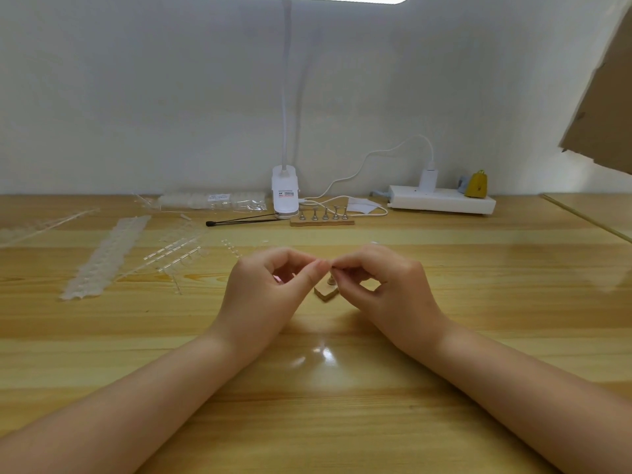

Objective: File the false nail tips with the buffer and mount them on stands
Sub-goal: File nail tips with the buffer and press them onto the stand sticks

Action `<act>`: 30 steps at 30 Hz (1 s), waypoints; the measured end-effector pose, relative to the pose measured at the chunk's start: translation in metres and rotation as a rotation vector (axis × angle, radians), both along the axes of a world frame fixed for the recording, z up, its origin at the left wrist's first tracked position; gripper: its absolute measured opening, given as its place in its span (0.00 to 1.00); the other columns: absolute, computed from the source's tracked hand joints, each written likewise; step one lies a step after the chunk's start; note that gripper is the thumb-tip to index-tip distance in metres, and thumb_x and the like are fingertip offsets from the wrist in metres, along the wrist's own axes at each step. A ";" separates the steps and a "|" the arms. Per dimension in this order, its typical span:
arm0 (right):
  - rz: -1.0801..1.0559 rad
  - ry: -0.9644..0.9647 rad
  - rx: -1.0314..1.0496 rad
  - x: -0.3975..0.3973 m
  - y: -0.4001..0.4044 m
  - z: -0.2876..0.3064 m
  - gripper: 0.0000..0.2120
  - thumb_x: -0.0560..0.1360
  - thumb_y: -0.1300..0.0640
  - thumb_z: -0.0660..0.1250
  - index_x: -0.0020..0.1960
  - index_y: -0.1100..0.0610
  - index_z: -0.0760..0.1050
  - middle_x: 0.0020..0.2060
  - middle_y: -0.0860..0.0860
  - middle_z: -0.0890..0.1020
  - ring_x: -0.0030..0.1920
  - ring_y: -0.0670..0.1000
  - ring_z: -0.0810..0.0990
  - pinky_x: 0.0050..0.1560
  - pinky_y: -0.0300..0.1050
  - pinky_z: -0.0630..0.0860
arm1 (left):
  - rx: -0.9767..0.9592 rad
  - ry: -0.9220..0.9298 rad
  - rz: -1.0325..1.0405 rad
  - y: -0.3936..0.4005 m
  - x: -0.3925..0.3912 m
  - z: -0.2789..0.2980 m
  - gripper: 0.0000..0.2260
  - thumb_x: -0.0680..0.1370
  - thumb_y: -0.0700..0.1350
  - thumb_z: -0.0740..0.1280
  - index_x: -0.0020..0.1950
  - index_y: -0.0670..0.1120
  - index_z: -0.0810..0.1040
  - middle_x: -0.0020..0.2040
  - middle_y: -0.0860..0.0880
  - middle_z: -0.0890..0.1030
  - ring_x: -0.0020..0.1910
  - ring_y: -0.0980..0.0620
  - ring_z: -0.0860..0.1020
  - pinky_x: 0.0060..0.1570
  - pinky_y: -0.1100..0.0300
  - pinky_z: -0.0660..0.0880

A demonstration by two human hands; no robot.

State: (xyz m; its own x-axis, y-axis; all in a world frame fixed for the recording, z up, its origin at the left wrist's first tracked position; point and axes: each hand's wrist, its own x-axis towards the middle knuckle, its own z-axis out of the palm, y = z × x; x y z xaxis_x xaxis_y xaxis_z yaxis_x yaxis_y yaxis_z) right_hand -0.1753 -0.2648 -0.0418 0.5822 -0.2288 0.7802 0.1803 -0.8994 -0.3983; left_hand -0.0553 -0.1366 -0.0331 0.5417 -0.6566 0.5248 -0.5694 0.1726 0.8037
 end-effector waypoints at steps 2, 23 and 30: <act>-0.002 0.006 -0.047 0.000 0.000 0.001 0.04 0.72 0.68 0.72 0.46 0.64 0.82 0.37 0.53 0.82 0.38 0.51 0.80 0.39 0.47 0.78 | 0.010 -0.004 0.002 0.000 0.000 0.000 0.02 0.71 0.51 0.73 0.38 0.55 0.83 0.34 0.56 0.83 0.32 0.58 0.78 0.34 0.69 0.72; -0.042 0.073 0.002 -0.001 0.003 0.002 0.03 0.72 0.66 0.72 0.45 0.60 0.83 0.35 0.49 0.82 0.37 0.46 0.79 0.39 0.40 0.76 | 0.019 0.058 -0.080 -0.002 0.004 -0.004 0.07 0.70 0.55 0.69 0.45 0.56 0.82 0.40 0.55 0.84 0.37 0.54 0.79 0.38 0.62 0.76; 0.008 0.067 0.050 -0.001 0.004 0.003 0.04 0.72 0.66 0.72 0.46 0.60 0.83 0.35 0.48 0.83 0.37 0.45 0.78 0.39 0.36 0.75 | 0.032 -0.102 -0.004 -0.001 0.005 -0.003 0.10 0.69 0.46 0.75 0.47 0.58 0.81 0.39 0.63 0.82 0.34 0.61 0.75 0.37 0.71 0.70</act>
